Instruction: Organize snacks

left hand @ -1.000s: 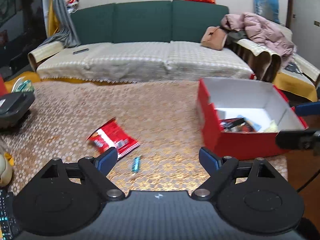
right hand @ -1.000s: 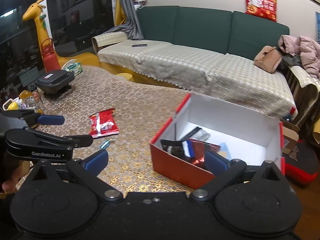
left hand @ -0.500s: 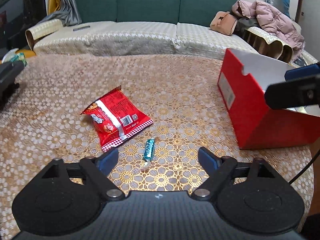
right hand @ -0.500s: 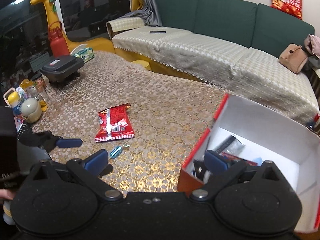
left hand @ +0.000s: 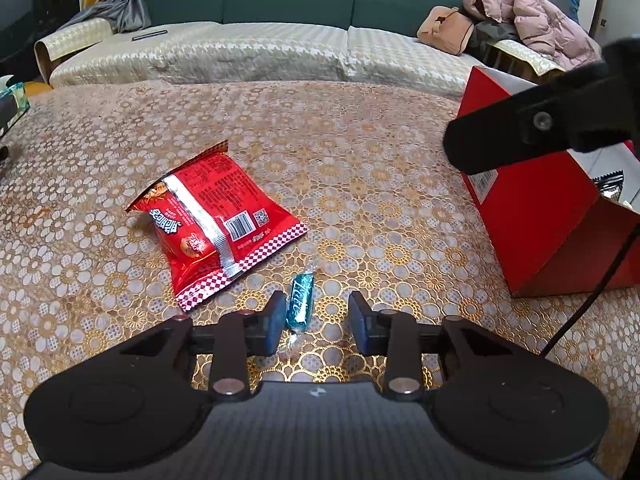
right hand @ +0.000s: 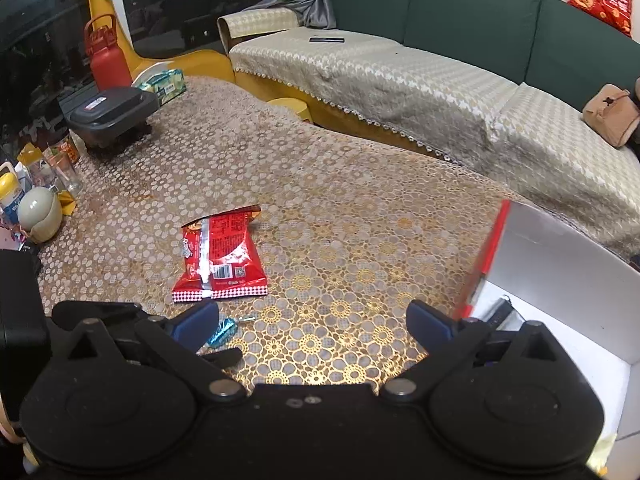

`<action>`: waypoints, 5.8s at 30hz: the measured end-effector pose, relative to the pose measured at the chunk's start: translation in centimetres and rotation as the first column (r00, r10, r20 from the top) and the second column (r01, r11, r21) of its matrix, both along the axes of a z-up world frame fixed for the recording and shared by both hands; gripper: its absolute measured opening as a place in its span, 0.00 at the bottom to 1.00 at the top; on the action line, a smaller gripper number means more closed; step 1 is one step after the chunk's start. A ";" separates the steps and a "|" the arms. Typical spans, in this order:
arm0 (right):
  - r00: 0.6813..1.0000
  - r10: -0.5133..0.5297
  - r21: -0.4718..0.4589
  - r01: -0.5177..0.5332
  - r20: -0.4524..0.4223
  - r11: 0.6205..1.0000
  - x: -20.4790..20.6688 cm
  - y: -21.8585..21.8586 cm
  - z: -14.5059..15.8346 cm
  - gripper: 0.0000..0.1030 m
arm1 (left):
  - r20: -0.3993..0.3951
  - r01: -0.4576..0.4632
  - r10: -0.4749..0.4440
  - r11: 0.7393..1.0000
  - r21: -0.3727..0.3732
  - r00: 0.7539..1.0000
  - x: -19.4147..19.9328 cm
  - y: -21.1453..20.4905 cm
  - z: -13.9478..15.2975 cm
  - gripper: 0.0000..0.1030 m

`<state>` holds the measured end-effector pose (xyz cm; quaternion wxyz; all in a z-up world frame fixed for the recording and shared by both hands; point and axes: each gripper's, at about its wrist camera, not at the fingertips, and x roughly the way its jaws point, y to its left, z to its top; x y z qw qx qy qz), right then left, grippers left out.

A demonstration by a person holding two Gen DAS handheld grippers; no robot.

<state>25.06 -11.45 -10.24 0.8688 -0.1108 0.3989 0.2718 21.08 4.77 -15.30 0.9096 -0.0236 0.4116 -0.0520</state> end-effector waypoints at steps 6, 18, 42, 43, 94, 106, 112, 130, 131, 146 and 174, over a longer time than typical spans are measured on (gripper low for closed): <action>1.000 0.014 -0.028 -0.014 -0.004 1.000 1.0 1.4 -0.5 0.96 | 0.000 -0.024 0.024 1.000 -0.016 1.000 0.4 0.6 -0.5 0.12; 0.989 0.144 -0.066 -0.146 -0.034 0.987 2.9 8.7 -2.6 0.95 | 0.022 -0.305 0.308 0.948 -0.087 0.951 -4.0 6.8 1.7 0.12; 0.984 0.152 -0.188 -0.167 -0.091 0.968 5.4 16.7 -8.6 0.70 | 0.031 -0.439 0.446 0.889 -0.127 0.894 -5.6 12.1 1.2 0.12; 0.985 0.145 -0.189 -0.159 -0.089 0.969 5.4 16.7 -8.5 0.70 | 0.030 -0.440 0.446 0.889 -0.128 0.894 -5.6 12.0 1.2 0.12; 0.934 -0.350 0.144 0.339 0.064 0.930 -7.5 -18.7 5.6 0.69 | 0.129 0.093 -0.097 0.995 0.041 0.987 -5.2 -14.6 16.5 0.12; 0.901 -0.430 0.084 0.425 0.060 0.901 -2.6 -23.7 3.5 0.69 | 0.048 0.233 -0.235 0.971 0.051 0.971 0.4 -21.2 14.6 0.12; 0.916 -0.400 0.041 0.399 0.029 0.916 -0.5 -24.1 1.9 0.69 | -0.011 0.264 -0.264 0.962 0.066 0.965 2.7 -23.1 12.4 0.12; 0.926 -0.377 -0.038 0.376 -0.014 0.926 -0.3 -23.7 -1.3 0.71 | -0.121 0.270 -0.258 0.958 0.092 0.958 3.6 -24.5 8.5 0.12; 0.926 -0.378 -0.032 0.377 -0.013 0.926 -0.4 -23.8 -1.2 0.76 | -0.121 0.266 -0.254 0.960 0.092 0.960 3.6 -24.5 8.5 0.12; 0.913 -0.407 0.096 0.402 0.036 0.910 -4.4 -25.0 2.6 0.91 | -0.023 0.232 -0.230 0.971 0.063 0.973 0.7 -23.0 12.2 0.51; 0.879 -0.455 0.309 0.397 0.143 0.864 -14.9 -25.4 7.5 1.00 | 0.147 0.212 -0.206 0.977 -0.020 0.967 -7.0 -19.9 17.7 0.97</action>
